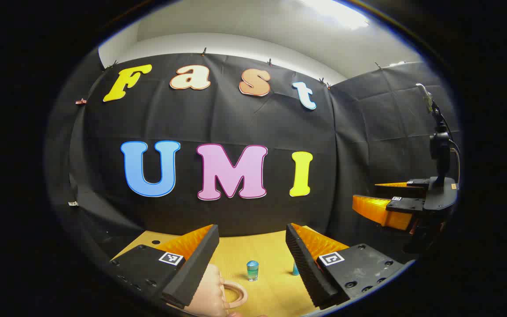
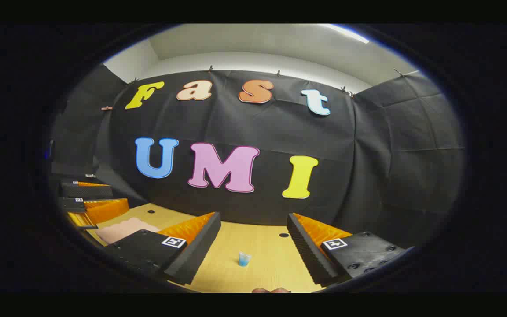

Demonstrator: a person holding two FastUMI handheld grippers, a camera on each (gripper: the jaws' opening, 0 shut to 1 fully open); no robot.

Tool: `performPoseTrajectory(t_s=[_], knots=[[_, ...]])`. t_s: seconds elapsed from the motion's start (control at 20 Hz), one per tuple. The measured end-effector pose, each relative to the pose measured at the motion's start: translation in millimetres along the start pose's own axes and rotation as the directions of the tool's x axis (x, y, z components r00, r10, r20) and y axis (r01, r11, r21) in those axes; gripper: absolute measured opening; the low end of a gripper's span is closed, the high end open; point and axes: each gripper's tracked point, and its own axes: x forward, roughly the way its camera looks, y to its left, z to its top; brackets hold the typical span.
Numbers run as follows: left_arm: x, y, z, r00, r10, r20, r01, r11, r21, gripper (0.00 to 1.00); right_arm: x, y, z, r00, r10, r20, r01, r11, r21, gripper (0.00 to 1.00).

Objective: First open the suitcase, pack the skin care products into it, and then close the suitcase.

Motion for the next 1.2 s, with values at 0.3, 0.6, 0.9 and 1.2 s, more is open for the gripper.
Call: performPoseTrajectory(t_s=[0.3, 0.6, 0.9, 1.2], knots=[[2, 10, -3, 1.000, 0.017, -0.008, -0.017, 1.000, 0.008, 0.96, 5, 6, -3, 1.000, 0.006, -0.003, -0.006, 1.000, 0.002, 0.96], [6, 9, -10, 1.000, 0.001, -0.026, -0.001, 1.000, 0.005, 0.96, 8, 5, -1, 1.000, -0.002, 0.003, 0.002, 1.000, -0.003, 0.96], [11, 0, -24, 0.999, -0.027, -0.045, 0.028, 0.999, 0.022, 0.96, 9, 1, -4, 1.000, -0.016, -0.006, 0.016, 1.000, -0.007, 0.96], [13, 1, -62, 0.991, -0.038, -0.126, 0.042, 0.999, 0.034, 0.96, 11, 3, -9, 1.000, -0.020, -0.016, 0.020, 1.000, -0.013, 0.96]])
